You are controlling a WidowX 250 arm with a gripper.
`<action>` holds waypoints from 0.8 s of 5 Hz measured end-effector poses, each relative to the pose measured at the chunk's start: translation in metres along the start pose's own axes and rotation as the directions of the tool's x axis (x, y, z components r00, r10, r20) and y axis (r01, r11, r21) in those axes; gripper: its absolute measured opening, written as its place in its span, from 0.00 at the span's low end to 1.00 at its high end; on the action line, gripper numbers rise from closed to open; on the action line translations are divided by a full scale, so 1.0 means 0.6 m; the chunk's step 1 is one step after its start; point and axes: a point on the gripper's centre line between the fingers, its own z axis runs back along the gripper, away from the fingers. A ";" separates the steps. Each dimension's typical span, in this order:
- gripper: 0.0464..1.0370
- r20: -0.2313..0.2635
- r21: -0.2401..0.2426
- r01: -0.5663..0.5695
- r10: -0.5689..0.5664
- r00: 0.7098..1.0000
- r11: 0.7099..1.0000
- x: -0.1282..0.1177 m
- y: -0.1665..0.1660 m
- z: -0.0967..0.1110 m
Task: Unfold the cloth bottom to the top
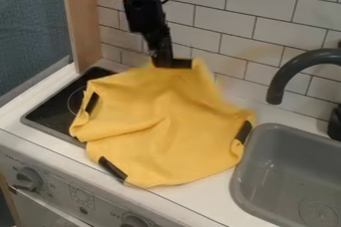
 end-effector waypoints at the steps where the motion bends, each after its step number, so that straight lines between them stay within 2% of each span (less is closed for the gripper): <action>1: 0.01 0.014 -0.034 0.006 -0.005 1.000 0.999 0.005 -0.027 -0.013; 2: 0.01 0.045 -0.079 0.030 -0.026 0.999 0.996 0.015 -0.048 -0.029; 3: 0.01 0.092 -0.158 0.070 -0.056 0.994 0.985 0.027 -0.067 -0.037; 4: 0.01 0.172 -0.215 0.121 -0.084 0.981 0.969 0.038 -0.075 -0.051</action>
